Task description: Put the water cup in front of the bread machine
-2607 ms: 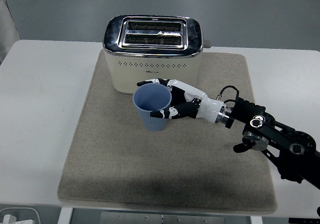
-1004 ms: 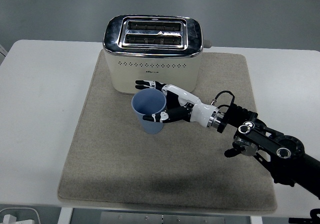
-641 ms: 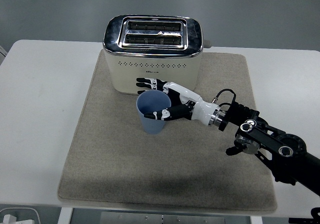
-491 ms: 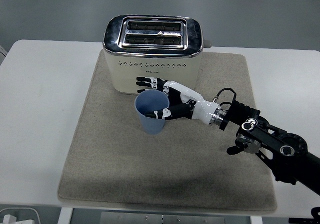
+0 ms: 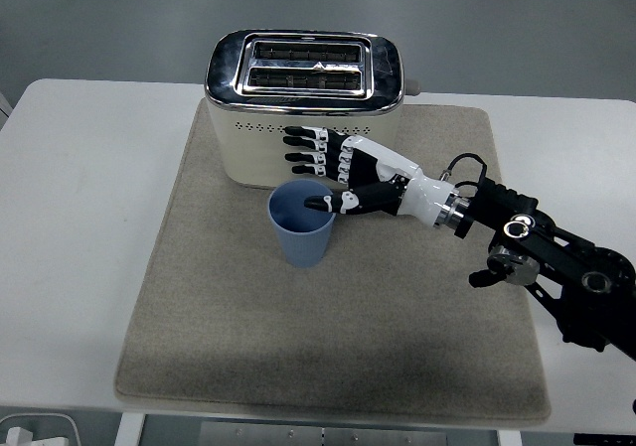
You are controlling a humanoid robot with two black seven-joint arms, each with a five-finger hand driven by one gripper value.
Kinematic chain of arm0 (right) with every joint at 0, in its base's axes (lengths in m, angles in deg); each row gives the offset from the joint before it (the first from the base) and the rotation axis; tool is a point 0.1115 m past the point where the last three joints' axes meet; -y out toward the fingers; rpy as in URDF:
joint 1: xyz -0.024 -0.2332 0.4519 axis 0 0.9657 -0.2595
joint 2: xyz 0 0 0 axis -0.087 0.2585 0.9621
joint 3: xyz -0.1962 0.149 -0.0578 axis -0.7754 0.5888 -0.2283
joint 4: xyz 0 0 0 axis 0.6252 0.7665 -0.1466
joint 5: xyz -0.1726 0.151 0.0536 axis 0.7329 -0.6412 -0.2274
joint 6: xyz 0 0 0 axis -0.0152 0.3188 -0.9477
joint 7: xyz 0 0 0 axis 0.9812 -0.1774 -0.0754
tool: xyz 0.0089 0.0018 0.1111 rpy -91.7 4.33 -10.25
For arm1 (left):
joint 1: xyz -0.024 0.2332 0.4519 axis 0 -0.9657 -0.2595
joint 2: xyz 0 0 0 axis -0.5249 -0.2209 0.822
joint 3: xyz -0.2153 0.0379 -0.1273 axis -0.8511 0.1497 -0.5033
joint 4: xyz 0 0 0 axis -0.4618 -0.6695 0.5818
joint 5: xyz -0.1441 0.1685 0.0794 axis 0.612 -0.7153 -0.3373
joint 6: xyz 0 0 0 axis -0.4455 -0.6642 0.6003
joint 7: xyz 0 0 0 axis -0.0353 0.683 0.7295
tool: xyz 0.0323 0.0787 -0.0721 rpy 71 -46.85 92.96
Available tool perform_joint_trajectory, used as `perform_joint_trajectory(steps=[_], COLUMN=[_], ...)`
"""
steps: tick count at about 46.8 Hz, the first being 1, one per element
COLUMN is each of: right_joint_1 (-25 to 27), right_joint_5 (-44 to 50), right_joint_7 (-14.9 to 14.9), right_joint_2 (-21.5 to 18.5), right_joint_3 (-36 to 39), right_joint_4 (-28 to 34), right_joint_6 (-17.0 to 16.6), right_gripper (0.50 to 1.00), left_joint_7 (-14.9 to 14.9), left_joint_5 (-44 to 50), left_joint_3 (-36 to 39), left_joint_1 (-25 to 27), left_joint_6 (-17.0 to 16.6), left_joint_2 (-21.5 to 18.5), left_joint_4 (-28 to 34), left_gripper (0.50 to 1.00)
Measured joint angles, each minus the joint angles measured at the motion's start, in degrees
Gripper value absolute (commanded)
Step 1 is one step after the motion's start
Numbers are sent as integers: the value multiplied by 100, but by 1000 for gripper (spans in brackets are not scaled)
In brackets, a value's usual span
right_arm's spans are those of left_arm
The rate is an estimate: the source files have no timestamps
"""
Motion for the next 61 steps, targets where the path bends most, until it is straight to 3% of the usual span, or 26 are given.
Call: perform_joint_trajectory(steps=[10, 14, 28, 47, 61], right_joint_1=[-95, -106, -216, -386, -389], right_joint_5=[-200, -268, -486, -1357, -1574], right_joint_7=[-8, -8, -8, -17, -41], right_joint_2=[278, 337, 722, 1776, 1867], right_joint_3=[136, 191, 510, 579, 727], right_joint_4=[-2, -8, -96, -89, 54], right_joint_6=[-734, -867, -883, -884, -882], right_gripper=[926, 926, 926, 926, 928], left_joint_7=[0, 0, 0, 0, 0], left_joint_5=[0, 0, 0, 0, 0], left_joint_3=[0, 0, 0, 0, 0], left_joint_1=[0, 0, 1, 0, 0], left_joint_6=[1, 1, 1, 1, 3], left_joint_2=[0, 0, 0, 0, 0], left_joint_4=[2, 2, 3, 2, 3], left_gripper=[1000, 1000, 1000, 1000, 1000])
